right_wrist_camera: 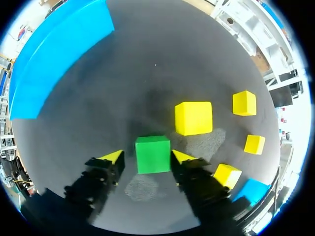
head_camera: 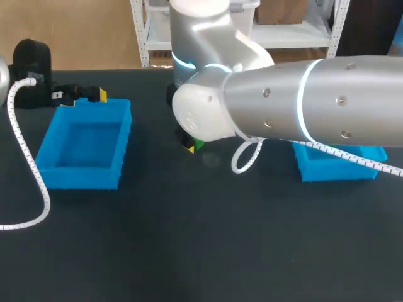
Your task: Put the green cubes in the right bin and the yellow cubes in the left bin.
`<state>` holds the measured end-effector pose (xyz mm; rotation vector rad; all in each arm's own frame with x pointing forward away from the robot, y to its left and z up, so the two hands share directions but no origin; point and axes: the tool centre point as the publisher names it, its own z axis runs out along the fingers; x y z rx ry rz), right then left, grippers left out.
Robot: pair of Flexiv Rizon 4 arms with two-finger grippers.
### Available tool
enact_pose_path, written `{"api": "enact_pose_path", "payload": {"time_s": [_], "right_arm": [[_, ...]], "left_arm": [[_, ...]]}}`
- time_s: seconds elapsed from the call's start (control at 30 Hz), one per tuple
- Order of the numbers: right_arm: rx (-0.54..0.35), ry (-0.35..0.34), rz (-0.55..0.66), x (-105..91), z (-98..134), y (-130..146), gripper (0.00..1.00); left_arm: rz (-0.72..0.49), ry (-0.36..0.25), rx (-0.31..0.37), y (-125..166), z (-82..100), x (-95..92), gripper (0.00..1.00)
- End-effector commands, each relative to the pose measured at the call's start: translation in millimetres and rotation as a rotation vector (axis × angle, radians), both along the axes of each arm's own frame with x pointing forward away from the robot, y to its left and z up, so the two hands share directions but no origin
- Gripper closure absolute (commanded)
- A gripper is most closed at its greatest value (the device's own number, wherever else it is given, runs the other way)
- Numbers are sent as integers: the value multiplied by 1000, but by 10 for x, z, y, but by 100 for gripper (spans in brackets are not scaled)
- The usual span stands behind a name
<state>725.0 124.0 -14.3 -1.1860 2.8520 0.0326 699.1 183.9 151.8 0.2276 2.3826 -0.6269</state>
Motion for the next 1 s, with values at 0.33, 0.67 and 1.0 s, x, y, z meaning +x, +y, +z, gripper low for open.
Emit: {"api": "enact_pose_path", "payload": {"time_s": [0.33,0.67,1.0], "right_arm": [[87,-69,-75,45,511,-382,100],[208,-205,-263,242,1146,-961,100],[277,-311,-499,278,1432,-1828,100]], "left_arm": [[-3,-4,-5,10,-12,1,0],[-3,-4,-5,10,-12,1,0],[-3,-4,-5,10,-12,1,0]]}}
